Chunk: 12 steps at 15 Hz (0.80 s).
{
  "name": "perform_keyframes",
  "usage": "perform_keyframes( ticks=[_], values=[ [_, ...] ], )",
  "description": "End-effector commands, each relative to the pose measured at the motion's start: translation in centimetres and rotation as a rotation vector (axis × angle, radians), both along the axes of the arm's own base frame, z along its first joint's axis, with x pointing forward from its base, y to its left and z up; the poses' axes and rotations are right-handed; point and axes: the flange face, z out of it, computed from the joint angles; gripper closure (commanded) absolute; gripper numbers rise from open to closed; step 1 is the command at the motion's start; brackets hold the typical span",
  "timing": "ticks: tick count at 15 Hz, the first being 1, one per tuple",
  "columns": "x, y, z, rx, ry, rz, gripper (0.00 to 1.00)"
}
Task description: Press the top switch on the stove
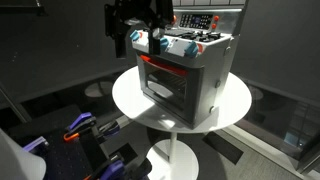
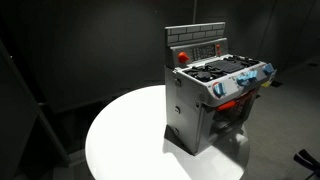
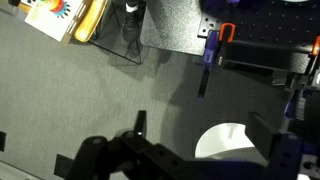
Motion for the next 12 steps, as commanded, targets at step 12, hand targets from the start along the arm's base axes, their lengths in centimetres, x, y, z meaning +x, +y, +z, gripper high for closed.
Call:
perform_keyframes(
  ticks=[12],
  values=[
    [4.2, 0.4, 4.7, 0.029, -0.143, -0.006, 0.00]
  ],
)
